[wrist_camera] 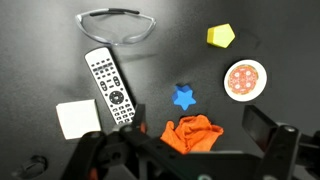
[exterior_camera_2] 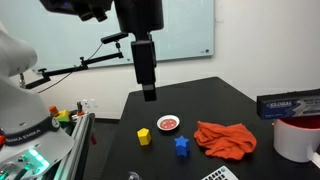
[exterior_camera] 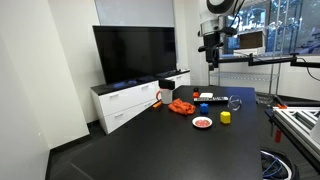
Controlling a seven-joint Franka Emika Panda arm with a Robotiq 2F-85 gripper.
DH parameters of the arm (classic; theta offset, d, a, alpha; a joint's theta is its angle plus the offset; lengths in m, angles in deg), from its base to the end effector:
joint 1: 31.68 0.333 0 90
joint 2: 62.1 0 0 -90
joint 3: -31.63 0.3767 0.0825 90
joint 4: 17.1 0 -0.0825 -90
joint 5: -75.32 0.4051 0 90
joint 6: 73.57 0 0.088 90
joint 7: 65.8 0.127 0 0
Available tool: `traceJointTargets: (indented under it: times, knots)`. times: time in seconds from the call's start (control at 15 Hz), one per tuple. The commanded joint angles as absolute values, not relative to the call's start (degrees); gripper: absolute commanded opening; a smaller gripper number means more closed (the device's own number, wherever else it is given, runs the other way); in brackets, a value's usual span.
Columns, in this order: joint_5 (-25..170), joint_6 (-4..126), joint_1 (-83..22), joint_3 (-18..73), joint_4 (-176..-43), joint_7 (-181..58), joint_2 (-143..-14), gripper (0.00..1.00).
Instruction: Make the star block stand upright
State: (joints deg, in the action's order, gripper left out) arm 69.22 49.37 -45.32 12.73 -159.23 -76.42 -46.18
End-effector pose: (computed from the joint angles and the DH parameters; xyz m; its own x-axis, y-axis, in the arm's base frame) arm 0.3614 -0.2398 0.4066 0.9514 -0.3006 -0.0664 -0.3023 -0.9531 -0.0164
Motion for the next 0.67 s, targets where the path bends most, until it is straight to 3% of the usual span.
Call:
traceJointTargets:
  times: [0.0,0.6]
  knots:
    - [71.27,55.22,-46.49,12.89,-160.55,-75.15,-46.72,1.00]
    - [75.13,61.59,-46.55,14.28,-167.97,-72.16,-44.89,1.00]
